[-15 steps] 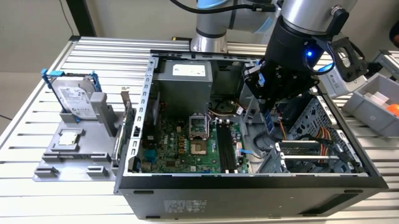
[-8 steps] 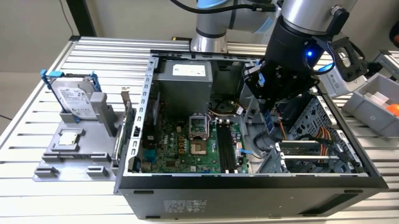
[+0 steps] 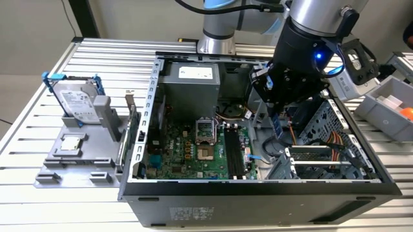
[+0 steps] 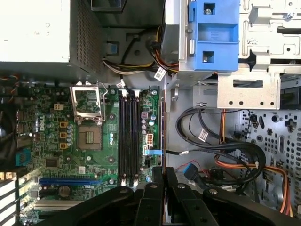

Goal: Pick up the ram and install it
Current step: 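Insert the ram into the slot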

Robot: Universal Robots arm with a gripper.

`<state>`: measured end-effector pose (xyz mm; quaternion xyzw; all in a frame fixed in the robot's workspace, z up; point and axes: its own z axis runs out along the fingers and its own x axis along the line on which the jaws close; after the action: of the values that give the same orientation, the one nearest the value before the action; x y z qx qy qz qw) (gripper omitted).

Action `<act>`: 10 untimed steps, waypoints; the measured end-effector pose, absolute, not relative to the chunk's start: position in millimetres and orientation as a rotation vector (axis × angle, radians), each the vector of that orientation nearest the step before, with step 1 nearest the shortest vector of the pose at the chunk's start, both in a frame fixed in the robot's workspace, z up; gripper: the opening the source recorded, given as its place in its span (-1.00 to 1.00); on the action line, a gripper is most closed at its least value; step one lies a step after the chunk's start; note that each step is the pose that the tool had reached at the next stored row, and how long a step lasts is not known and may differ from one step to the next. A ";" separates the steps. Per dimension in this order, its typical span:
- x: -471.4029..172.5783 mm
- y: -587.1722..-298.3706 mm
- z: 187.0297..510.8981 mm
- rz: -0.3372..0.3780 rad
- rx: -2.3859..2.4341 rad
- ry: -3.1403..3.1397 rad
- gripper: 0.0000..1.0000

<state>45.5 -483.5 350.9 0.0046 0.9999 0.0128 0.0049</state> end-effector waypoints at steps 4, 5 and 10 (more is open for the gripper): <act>41.5 -483.5 348.6 0.040 0.017 3.131 -1.00; 40.5 -483.5 348.1 0.040 0.017 3.131 -1.00; 34.9 -483.5 345.1 0.040 0.019 3.131 -1.00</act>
<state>34.9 -483.5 345.1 0.0062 0.9999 0.0127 0.0050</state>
